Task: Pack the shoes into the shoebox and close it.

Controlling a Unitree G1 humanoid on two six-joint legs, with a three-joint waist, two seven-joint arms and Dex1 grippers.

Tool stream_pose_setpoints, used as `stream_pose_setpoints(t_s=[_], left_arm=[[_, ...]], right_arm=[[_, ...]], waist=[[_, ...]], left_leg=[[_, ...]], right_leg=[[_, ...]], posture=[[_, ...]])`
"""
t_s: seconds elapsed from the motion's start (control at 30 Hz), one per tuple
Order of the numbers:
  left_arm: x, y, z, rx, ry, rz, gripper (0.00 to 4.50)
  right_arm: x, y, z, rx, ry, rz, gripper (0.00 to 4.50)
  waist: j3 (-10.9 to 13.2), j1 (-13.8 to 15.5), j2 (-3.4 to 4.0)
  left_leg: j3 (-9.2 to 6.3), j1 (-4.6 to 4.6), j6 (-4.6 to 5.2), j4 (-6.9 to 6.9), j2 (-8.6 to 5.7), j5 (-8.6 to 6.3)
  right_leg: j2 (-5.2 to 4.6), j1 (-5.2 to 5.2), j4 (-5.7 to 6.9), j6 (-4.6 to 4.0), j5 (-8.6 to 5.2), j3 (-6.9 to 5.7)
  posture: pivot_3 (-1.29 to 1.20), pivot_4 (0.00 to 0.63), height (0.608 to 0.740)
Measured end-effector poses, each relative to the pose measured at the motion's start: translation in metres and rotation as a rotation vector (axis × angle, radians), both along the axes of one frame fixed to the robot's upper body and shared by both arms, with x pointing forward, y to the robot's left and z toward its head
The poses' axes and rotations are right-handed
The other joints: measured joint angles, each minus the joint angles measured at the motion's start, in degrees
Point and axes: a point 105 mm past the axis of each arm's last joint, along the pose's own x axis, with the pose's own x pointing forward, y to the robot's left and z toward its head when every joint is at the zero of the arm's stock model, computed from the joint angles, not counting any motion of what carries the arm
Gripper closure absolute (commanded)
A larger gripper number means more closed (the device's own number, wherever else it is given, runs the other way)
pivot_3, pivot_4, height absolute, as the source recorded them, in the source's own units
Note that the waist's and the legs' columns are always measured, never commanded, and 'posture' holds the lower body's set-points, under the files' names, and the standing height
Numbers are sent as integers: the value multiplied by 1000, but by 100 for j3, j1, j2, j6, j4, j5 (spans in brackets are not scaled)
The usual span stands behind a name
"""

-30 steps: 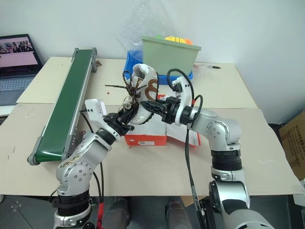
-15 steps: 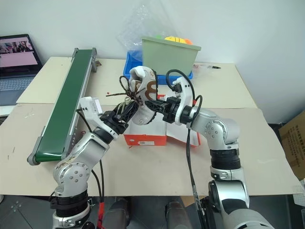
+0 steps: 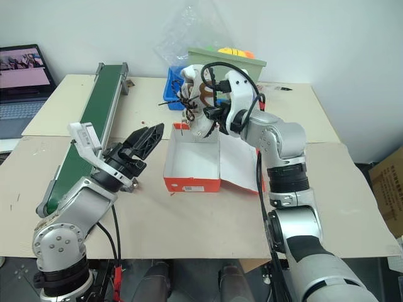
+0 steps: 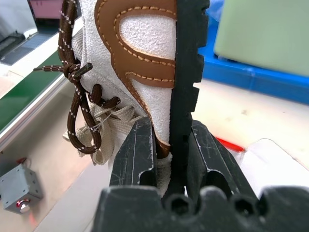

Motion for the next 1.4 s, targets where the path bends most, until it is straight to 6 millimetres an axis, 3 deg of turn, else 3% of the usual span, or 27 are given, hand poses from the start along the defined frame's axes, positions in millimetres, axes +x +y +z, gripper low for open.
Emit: stream_pose_setpoints(t_s=[0.3, 0.73, 0.83, 0.9, 1.2, 1.4], left_arm=[[1, -4, -6, -18, 21, 24, 703], [2, -6, -15, 8, 52, 45, 703], [2, -6, -15, 10, 52, 50, 703], [3, -6, -15, 11, 51, 54, 658], [3, -4, -15, 22, 48, 61, 658], [3, -4, -15, 29, 47, 62, 658]], right_arm=[[0, -1, -42, -211, 217, -73, 4117], [-9, -19, -93, -401, 333, -151, 4117], [-9, -20, -95, -417, 329, -158, 4117], [-9, -20, -95, -426, 324, -160, 3133], [-6, -18, -92, -471, 268, -171, 107], [-2, -9, -59, -471, 150, -175, 42]], waist=[[0, 7, 0], [0, 4, 1], [-1, 4, 1], [-1, 7, 1], [0, 5, 1], [0, 0, 2]], left_leg=[[0, -6, 2, -4, 0, -2], [0, -6, 2, -3, 0, -2], [0, -6, 2, -3, 0, -2], [0, -6, 2, -2, 0, -2], [0, -6, 2, -4, 0, -2], [0, -6, 2, -4, 0, -2]], right_leg=[[0, -5, -6, -1, 0, -1], [0, -5, -7, -1, -1, -2], [0, -4, -6, -1, -1, -3], [0, -4, -6, -1, 0, -3], [0, -5, -8, -1, -1, -3], [0, -7, -7, -1, -1, -3]], posture=[[0, 150, 740], [0, 150, 740], [0, 150, 740], [0, 150, 740], [0, 150, 740], [0, 150, 740]])
